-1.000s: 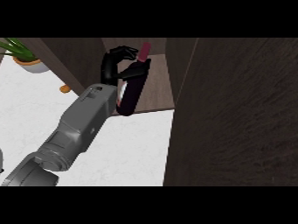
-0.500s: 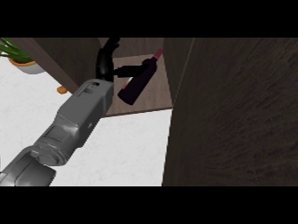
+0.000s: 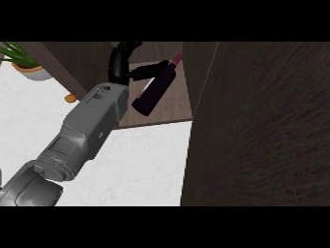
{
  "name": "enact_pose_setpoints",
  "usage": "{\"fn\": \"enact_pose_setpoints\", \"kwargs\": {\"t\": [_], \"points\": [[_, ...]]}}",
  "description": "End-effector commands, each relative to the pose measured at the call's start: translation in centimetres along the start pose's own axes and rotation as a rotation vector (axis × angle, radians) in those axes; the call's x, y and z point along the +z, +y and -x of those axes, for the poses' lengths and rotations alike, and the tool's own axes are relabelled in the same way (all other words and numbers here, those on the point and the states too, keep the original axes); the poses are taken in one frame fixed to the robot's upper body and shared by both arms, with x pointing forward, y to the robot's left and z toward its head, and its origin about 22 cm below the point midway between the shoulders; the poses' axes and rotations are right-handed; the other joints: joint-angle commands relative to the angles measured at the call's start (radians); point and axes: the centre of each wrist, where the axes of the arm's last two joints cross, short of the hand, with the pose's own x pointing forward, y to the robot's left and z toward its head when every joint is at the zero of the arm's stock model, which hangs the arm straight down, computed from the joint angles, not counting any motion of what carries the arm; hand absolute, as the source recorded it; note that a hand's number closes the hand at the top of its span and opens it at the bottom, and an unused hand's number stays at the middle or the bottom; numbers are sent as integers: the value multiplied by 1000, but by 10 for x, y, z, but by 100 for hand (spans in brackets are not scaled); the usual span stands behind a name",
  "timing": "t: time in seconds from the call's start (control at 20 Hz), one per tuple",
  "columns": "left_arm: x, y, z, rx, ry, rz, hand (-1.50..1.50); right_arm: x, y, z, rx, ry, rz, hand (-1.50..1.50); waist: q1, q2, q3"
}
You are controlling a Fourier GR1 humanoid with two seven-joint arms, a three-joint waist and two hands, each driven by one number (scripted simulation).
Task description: Pick up the wine, place it into the cabinet and close the cabinet
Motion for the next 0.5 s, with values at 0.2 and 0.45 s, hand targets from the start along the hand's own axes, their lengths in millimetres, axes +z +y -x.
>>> {"fn": "enact_pose_setpoints", "kwargs": {"t": [0.2, 0.45], "points": [[-1, -27, -18, 203, -78, 97, 150, 11, -2, -34, -86, 7, -8, -150, 21, -17, 2], [-6, -27, -26, 252, -84, 168, -150, 12, -3, -42, -90, 23, -1, -150, 53, -27, 3]]}}
